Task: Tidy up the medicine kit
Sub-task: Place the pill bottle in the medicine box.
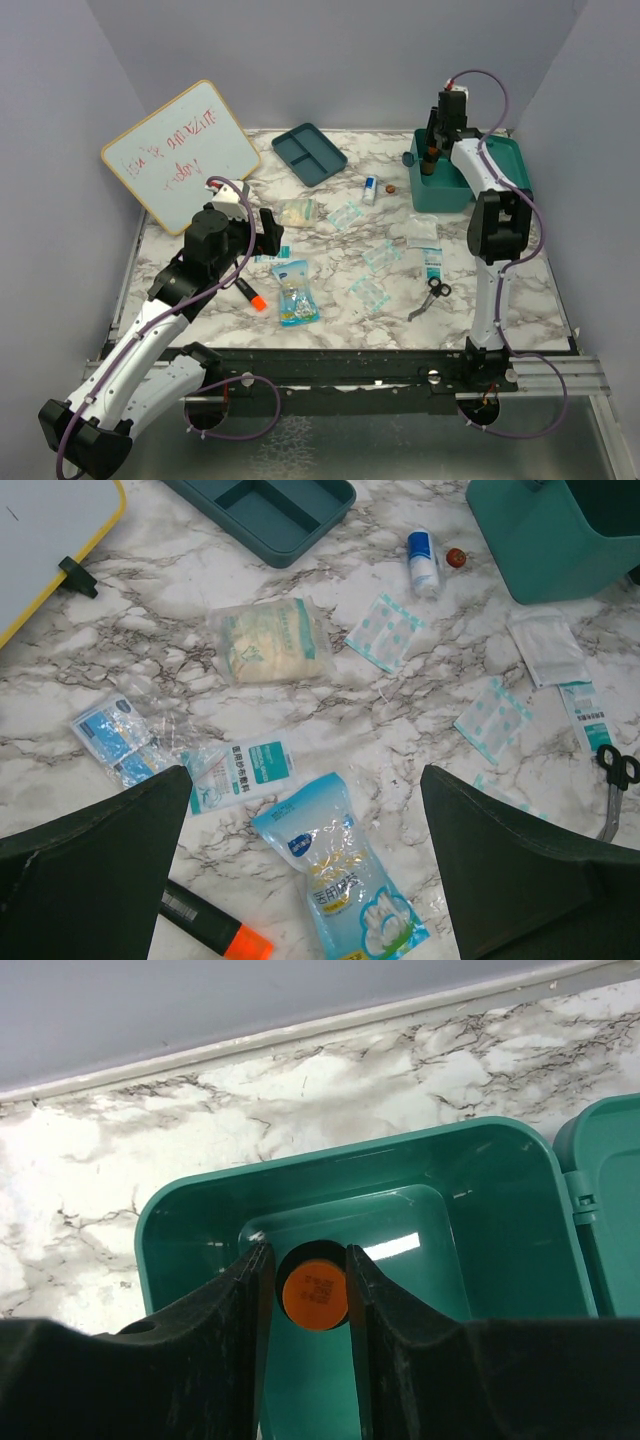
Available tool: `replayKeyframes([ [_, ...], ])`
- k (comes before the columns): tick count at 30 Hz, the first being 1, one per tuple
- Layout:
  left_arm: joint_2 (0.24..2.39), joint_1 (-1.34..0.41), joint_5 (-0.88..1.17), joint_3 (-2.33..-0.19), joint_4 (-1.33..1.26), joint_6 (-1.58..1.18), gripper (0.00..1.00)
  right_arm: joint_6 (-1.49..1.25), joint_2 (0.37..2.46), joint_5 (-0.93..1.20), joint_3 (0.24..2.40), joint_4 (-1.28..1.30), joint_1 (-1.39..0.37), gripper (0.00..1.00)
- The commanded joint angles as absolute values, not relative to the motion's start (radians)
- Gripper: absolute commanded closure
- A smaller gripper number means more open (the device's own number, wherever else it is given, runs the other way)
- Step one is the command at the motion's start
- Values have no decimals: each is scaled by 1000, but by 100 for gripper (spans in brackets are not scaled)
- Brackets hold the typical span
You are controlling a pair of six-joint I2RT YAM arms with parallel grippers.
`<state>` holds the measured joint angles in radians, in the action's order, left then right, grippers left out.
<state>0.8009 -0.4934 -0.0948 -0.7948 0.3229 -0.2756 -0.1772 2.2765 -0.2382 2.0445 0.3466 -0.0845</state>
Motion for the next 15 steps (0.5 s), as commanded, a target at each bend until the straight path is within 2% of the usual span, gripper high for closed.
replayKeyframes([
  [1, 803, -500, -80, -782, 311, -265, 1, -150, 2304, -231, 2049, 376, -77, 62],
  [15, 800, -500, -78, -782, 311, -265, 1, -133, 2272, -212, 1985, 383, -77, 69],
])
